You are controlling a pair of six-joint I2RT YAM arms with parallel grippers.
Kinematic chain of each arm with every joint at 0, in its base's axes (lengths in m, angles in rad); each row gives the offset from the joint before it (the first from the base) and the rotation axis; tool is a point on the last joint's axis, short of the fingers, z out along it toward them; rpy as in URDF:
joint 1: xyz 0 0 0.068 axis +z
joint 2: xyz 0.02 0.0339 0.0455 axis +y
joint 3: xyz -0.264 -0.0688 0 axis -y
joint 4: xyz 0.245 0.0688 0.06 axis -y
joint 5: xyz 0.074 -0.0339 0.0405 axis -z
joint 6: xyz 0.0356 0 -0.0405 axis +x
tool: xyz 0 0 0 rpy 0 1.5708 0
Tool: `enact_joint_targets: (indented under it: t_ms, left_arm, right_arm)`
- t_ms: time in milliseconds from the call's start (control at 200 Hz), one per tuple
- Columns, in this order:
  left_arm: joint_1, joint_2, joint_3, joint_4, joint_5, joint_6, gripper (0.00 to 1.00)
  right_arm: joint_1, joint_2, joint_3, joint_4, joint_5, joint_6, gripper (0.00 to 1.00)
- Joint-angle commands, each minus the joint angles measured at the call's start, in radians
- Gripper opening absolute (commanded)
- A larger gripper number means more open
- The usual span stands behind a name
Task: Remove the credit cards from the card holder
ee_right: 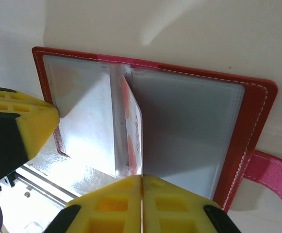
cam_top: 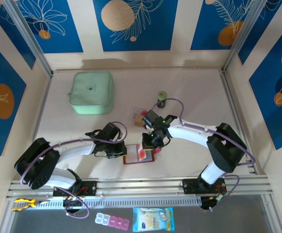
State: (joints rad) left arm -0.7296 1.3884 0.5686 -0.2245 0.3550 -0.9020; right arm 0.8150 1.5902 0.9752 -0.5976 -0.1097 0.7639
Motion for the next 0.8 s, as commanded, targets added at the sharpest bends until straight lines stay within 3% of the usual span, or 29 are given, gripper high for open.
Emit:
enact_joint_targets:
  t_ms: [0, 575, 795]
  left_arm:
    - [-0.006, -0.018, -0.018, 0.003, -0.004, -0.016, 0.08]
    - [-0.006, -0.015, -0.019, 0.010, -0.001, -0.016, 0.08]
    - [-0.006, -0.027, -0.015, 0.001, -0.009, -0.015, 0.09]
  right_arm:
    - [0.010, 0.008, 0.019, 0.004, -0.037, 0.032, 0.12]
    - [0.011, 0.032, 0.004, 0.041, -0.064, 0.045, 0.14]
    - [0.013, 0.017, 0.010, 0.017, -0.037, 0.037, 0.09]
